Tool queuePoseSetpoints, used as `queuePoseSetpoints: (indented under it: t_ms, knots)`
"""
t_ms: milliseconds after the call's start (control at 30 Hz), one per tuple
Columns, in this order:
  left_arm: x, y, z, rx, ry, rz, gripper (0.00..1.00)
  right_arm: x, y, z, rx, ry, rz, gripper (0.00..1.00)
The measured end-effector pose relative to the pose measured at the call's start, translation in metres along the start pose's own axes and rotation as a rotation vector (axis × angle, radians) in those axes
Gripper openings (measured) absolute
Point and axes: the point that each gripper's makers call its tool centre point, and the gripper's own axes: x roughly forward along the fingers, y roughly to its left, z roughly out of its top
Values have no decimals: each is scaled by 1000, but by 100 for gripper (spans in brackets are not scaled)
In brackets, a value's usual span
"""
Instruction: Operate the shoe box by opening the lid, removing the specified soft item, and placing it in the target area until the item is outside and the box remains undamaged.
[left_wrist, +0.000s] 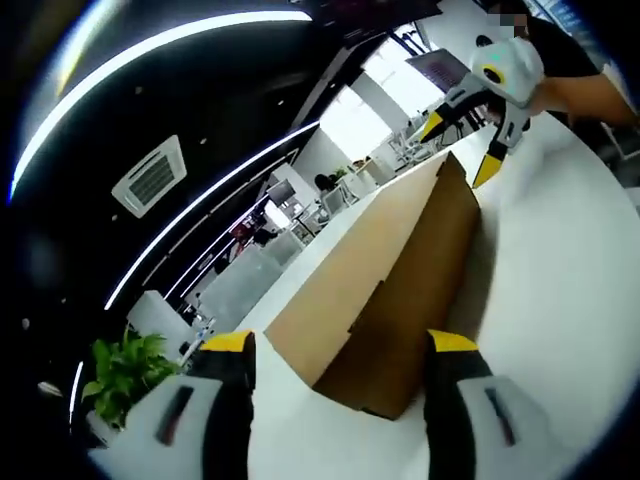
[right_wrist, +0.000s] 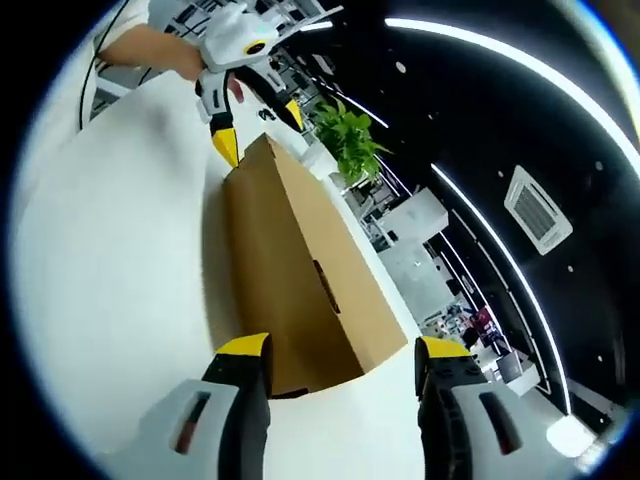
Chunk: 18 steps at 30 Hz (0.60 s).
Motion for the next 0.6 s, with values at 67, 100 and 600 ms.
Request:
queuePoseSetpoints:
  t_ms: [67,100,600]
  knots:
    - [1,-1,0,8,2,-6,69,0,-1,-1,-3,4,-4,58]
    - [1,-2,0,11,5,-9,69,-1,-1,-1,-11,5,-7,58]
    - [3,-5,4,127,36,11,73,-8,-1,-4,-61,13,-21,60]
